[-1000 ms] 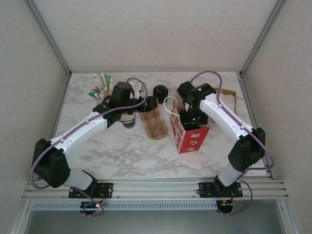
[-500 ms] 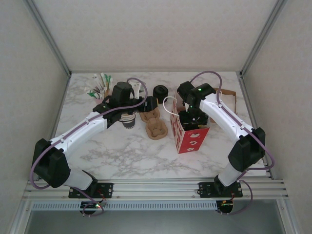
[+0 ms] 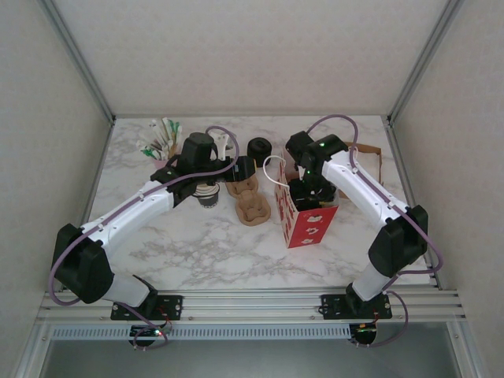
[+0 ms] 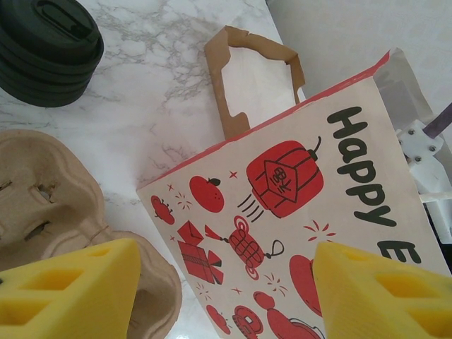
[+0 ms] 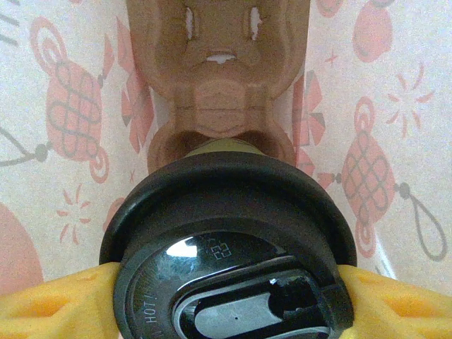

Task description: Pack the takeout coffee

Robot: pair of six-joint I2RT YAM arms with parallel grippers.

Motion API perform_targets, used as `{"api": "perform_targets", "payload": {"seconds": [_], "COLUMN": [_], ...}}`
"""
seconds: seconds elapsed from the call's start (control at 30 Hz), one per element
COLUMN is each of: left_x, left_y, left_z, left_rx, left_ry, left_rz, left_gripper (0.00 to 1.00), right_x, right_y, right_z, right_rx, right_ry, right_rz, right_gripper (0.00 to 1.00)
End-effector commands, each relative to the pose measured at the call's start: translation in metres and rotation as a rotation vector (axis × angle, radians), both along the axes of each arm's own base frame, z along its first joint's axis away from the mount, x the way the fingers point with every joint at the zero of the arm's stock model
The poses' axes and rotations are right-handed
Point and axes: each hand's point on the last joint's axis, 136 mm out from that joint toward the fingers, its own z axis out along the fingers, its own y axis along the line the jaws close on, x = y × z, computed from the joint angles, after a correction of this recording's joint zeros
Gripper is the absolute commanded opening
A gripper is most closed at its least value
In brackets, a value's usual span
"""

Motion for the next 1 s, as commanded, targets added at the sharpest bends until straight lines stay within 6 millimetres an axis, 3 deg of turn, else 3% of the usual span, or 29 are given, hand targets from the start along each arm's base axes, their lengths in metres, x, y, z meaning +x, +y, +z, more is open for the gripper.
{"api": "perform_targets", "payload": {"seconds": [0.0,0.53,0.97], "left_x": [-0.001,-0.002,-0.002], "left_y": [-0.006,-0.006,-0.007], "left_z": [0.014,0.014,0.016], "left_rx": [-0.013,-0.009,-0.011], "left_ry": [-0.030,-0.033,-0.035], "left_rz": [-0.026,-0.028,-0.029], "left_gripper": [0.66,0.66,0.66], "right_x": [0.001,0.007,0.005], "right_y": [0.005,0.010,0.008], "right_z": [-0.007,-0.031,-0.026], "right_rx": [0.003,0.001,0.004], "right_ry": [0.009,0.032,0.024], "right_rz": [0.009,0.014,0.009], "right_gripper": [0.71,0.71,0.71]}}
